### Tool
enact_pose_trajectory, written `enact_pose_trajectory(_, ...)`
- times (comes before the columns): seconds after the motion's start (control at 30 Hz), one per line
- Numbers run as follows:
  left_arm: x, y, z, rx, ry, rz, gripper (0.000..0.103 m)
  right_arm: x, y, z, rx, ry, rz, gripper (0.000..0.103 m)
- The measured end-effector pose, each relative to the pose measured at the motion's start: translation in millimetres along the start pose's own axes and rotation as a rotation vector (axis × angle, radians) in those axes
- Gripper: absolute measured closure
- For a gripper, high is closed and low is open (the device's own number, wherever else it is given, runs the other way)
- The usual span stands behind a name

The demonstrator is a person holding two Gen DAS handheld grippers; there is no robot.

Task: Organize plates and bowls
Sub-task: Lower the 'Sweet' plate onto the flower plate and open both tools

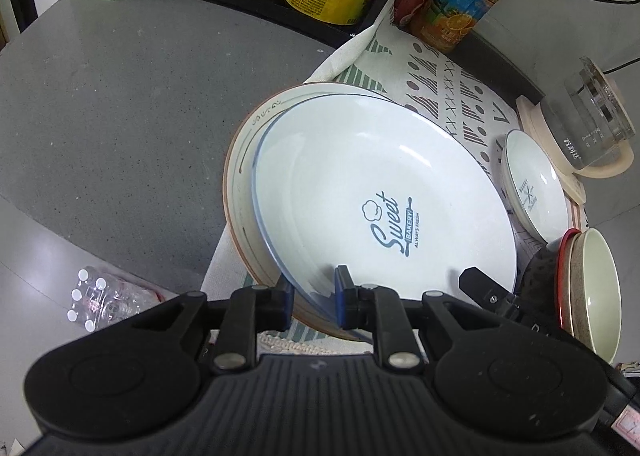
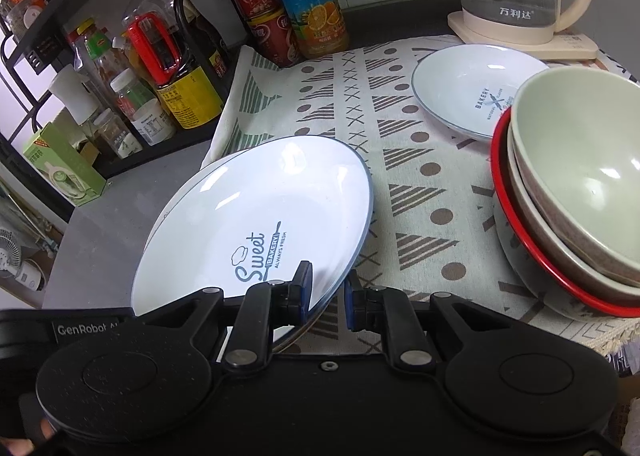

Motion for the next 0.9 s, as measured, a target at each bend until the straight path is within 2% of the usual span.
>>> enact_pose_trajectory(0.57, 1.5, -2.4, -4.9, -0.005, 0.008, -0.103, 0.080, -3.0, -9.8, 2.9, -0.023, -0.007, 0.007, 0.090)
enact_pose_trajectory(0.8, 7.3, -13.3, -16.2, 0.021, -0.008, -0.071, 0.079, -4.3, -12.1, 5.7, -0.028, -0.003, 0.014, 0.094)
enact_pose_trajectory(0.9, 10.4, -23.3, -19.8, 0.015, -0.034, -0.029, 0.079, -5.1, -11.6, 7.5, -0.034, 0.003, 0.010, 0.095)
Point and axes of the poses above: each gripper's, at about its wrist camera, not at the fingertips, and x roughly against the way its jaws point, z to its right, y to its underside, the point moved 9 cm from there along -x, roughly the way its jaws point, and after that the axes turned 11 degrees about -y, right-handed, at the moved point
